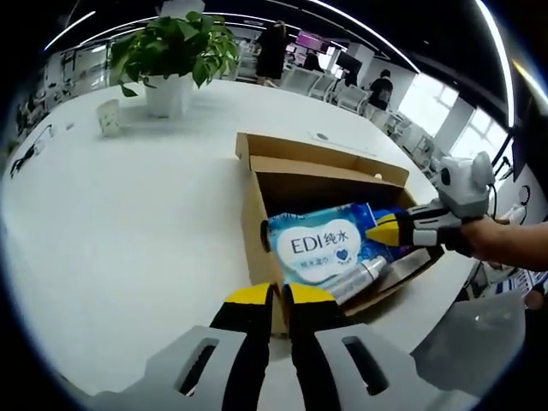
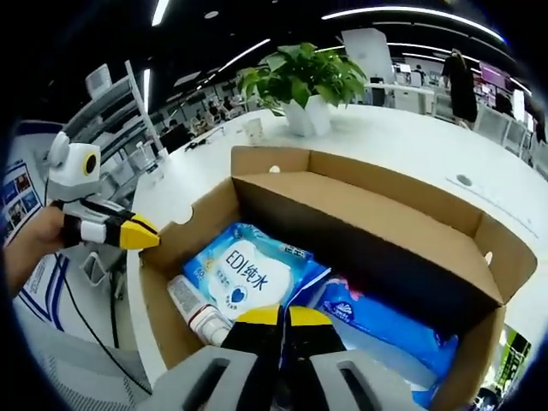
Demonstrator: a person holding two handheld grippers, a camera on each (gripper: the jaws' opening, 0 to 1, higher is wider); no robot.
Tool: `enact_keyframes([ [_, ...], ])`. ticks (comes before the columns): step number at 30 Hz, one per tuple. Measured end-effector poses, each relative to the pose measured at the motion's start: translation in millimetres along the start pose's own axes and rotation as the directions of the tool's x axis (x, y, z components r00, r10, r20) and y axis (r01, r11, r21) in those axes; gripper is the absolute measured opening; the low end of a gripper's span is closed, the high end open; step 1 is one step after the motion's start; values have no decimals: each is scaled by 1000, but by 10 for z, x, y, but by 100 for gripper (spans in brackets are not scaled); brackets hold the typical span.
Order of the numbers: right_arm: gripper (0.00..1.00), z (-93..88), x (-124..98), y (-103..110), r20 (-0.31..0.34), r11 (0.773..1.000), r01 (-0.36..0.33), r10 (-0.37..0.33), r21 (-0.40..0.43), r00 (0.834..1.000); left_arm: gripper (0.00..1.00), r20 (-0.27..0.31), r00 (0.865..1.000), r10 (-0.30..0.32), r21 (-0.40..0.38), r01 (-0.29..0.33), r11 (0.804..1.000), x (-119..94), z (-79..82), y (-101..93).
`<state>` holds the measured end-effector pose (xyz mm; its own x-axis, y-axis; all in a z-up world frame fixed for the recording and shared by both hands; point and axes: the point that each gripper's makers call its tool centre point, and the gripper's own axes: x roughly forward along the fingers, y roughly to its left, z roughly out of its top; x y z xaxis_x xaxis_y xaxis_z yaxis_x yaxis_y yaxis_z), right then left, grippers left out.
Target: Operate the shoe box by opening the lid, removing the specified soft item, and placing it in the target area until the item is outside and the box remains undamaged.
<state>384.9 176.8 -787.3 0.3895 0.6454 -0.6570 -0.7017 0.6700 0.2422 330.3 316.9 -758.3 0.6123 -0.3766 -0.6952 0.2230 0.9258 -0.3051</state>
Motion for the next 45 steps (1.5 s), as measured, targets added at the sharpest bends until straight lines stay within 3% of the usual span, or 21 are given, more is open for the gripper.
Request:
enact_keyframes([
  [3, 0, 29, -29, 28, 11, 998, -9, 9, -67, 1000, 4, 1, 1000, 1, 0, -1, 1000, -2, 0, -1],
  [15, 0, 180, -137, 24, 65, 988, 7, 3, -155, 998, 4, -2, 1000, -1, -2, 0, 1000, 0, 2, 0],
  [26, 0, 282, -256, -84, 110, 982, 41, -21, -182, 994, 4, -5, 1000, 1, -1, -1, 1000, -1, 2, 0],
  [45, 0, 377, -496, -296, 164, 984, 96, -72, -148, 984, 4, -26, 1000, 16, 7, -16, 1000, 0, 13, -14],
])
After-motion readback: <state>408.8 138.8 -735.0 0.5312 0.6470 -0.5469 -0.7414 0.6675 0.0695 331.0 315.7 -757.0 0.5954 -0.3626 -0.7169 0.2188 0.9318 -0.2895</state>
